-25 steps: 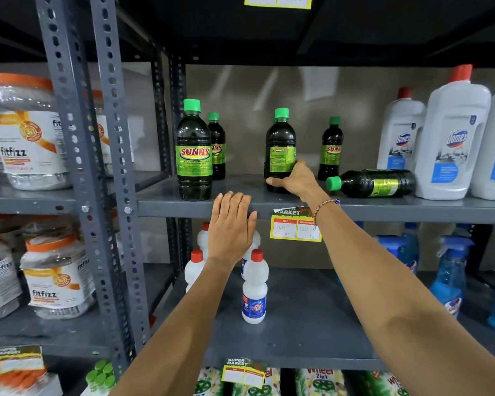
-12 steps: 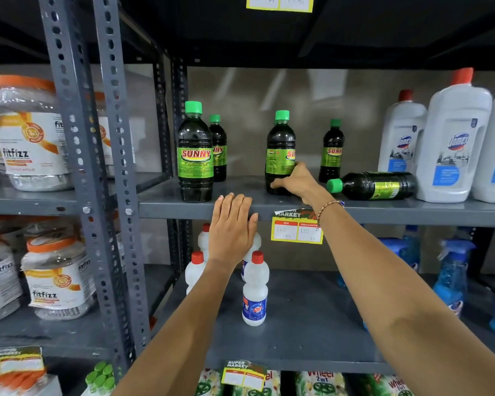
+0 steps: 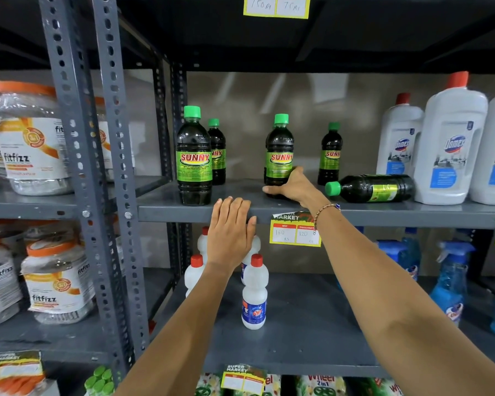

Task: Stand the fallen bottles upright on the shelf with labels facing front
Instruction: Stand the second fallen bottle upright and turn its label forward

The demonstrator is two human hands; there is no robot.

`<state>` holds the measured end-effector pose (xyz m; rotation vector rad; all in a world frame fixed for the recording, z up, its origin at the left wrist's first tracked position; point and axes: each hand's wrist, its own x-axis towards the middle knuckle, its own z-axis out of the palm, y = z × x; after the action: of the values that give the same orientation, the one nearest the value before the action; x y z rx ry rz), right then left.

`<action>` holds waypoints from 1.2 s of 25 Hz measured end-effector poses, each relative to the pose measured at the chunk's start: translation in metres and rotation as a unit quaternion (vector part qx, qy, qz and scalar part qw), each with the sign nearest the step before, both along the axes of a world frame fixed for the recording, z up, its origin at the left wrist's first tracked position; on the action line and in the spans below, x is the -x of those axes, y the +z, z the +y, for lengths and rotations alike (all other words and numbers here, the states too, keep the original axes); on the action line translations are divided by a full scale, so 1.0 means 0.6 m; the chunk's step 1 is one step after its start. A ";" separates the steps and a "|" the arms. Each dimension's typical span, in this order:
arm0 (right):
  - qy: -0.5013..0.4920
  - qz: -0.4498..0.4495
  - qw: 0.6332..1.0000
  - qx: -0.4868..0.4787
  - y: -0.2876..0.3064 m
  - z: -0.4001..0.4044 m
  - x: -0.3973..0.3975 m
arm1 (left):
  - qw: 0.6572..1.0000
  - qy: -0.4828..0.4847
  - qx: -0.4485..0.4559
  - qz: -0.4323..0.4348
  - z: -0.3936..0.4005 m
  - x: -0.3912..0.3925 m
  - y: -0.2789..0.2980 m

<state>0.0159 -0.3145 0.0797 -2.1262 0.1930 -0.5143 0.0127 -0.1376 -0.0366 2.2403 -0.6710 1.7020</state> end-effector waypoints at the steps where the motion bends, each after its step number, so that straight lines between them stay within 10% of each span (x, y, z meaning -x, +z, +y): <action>1: 0.012 0.008 1.000 -0.007 0.000 -0.001 -0.003 | 1.000 0.001 -0.001 0.000 0.001 -0.001 -0.002; 14: 0.045 0.011 0.998 -0.038 0.004 -0.018 0.031 | 0.996 -0.060 0.065 0.005 -0.011 0.025 0.027; 18: 0.053 -0.019 0.997 -0.054 0.005 -0.039 0.049 | 0.988 -0.031 0.082 0.126 -0.033 0.024 0.126; 23: 0.078 -0.038 0.995 -0.051 0.002 -0.038 0.047 | 0.857 -0.144 0.083 0.487 -0.074 -0.028 0.199; 30: 0.073 -0.050 0.995 -0.049 0.001 -0.048 0.038 | 0.818 -0.238 0.110 0.512 -0.080 -0.066 0.190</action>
<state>-0.0069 -0.3434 0.0804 -1.9963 0.0063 -0.5121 0.0524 -0.1855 0.0776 2.1304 -0.6031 0.1970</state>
